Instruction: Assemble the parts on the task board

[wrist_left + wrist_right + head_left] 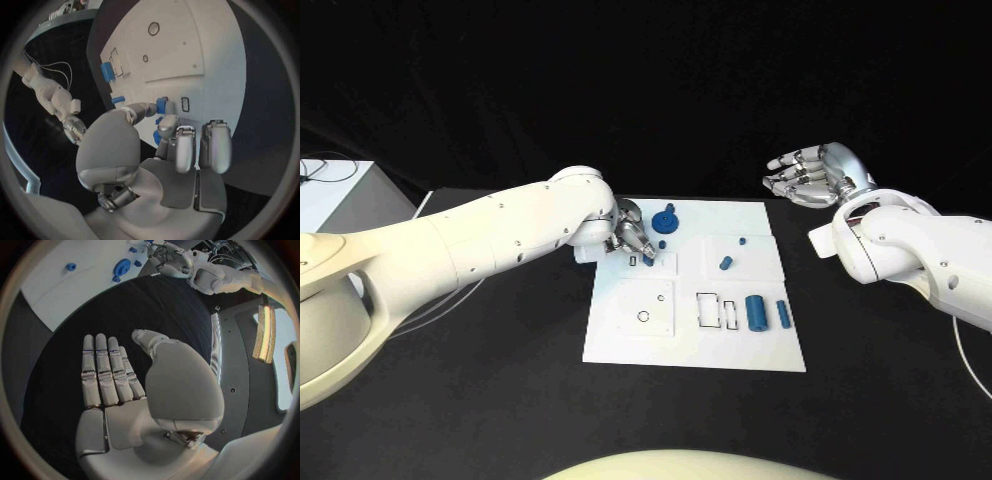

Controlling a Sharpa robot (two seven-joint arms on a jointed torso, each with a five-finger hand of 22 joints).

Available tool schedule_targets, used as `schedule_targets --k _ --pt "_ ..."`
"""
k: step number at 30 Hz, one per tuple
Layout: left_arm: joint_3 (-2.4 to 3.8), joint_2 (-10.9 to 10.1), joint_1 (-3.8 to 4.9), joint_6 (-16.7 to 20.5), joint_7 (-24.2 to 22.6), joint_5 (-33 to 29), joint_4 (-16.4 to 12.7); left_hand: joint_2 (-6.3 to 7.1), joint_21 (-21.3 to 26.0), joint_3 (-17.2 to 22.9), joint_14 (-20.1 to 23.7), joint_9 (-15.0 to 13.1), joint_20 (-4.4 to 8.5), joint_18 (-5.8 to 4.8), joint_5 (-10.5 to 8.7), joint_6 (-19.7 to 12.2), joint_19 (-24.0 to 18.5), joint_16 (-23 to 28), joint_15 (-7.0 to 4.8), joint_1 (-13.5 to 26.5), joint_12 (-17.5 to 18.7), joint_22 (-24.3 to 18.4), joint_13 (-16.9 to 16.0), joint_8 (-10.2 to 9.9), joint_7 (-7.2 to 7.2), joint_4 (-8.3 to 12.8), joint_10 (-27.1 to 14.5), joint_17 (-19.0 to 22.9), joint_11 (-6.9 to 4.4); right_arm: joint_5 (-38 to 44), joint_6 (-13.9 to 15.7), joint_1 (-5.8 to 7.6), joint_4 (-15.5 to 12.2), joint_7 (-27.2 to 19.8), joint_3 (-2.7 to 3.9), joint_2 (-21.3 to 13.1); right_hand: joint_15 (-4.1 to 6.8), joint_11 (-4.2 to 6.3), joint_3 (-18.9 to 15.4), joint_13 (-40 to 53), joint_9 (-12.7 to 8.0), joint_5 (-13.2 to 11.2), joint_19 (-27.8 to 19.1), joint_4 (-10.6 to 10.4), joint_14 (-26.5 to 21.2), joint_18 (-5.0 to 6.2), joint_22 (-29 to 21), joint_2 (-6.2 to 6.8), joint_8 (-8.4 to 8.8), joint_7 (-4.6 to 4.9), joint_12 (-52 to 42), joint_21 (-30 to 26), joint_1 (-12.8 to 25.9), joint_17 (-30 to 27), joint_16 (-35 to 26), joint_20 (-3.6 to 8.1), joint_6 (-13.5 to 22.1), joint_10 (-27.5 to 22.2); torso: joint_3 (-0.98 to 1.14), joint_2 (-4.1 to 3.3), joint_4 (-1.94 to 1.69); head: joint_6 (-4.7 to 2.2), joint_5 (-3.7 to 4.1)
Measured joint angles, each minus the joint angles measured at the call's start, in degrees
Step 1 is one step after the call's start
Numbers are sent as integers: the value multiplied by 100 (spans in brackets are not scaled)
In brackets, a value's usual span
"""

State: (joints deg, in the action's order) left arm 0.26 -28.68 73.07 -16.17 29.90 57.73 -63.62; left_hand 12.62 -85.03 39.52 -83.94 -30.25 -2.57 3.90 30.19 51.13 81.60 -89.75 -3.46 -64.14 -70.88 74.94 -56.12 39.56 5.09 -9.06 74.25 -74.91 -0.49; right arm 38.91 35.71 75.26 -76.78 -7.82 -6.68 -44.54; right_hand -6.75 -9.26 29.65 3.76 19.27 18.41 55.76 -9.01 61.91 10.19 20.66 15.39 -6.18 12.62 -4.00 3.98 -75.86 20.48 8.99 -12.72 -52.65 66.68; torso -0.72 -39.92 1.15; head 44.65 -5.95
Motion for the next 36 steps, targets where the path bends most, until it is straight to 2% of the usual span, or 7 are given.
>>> schedule_targets --k 36 --pt "-2 66 2 -136 0 53 67 -4 0 -15 0 -124 0 0 18 19 0 0 0 -4 -30 -2 -34 2 -19 15 41 0 -1 -1 -1 -5 10 -7 -1 2 0 15 -16 0 -5 0 -21 16 0 0 -37 0 0 0 0 0 0 -11 -22 -21 0 -15 7 1 2 65 -5"
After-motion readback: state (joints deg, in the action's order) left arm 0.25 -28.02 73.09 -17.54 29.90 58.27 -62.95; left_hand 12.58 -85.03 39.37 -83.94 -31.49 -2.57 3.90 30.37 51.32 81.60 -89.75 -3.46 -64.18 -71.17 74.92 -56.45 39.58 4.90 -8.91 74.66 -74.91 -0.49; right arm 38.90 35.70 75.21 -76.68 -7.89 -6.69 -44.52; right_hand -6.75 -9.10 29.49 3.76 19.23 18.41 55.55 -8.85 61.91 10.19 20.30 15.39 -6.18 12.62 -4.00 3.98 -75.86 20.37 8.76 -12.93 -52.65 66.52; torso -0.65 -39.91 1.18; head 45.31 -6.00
